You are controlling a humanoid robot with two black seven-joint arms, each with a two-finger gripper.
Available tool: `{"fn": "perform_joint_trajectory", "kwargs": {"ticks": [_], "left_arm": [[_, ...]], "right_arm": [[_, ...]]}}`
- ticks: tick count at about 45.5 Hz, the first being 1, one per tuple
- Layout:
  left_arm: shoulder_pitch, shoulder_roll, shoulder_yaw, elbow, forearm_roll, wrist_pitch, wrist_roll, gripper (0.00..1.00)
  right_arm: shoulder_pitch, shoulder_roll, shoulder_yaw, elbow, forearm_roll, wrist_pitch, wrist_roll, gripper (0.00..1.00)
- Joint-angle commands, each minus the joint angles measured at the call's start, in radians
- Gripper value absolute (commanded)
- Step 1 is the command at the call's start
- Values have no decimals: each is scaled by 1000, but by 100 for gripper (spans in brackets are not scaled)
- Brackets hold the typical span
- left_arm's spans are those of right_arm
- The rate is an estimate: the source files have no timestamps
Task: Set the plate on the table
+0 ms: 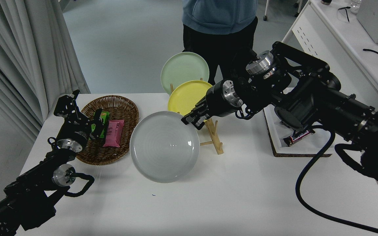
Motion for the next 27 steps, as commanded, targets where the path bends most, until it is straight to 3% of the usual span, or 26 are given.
{"fn": "perform_joint_trajectory", "kwargs": {"ticks": [1,27], "left_arm": [[0,0,0,0,1,0,-1,100],[0,0,0,0,1,0,-1,100]], "right_arm": [[-89,73,-21,-150,-7,0,1,0],[-162,78,-4,-214,-50,0,1,0]]}}
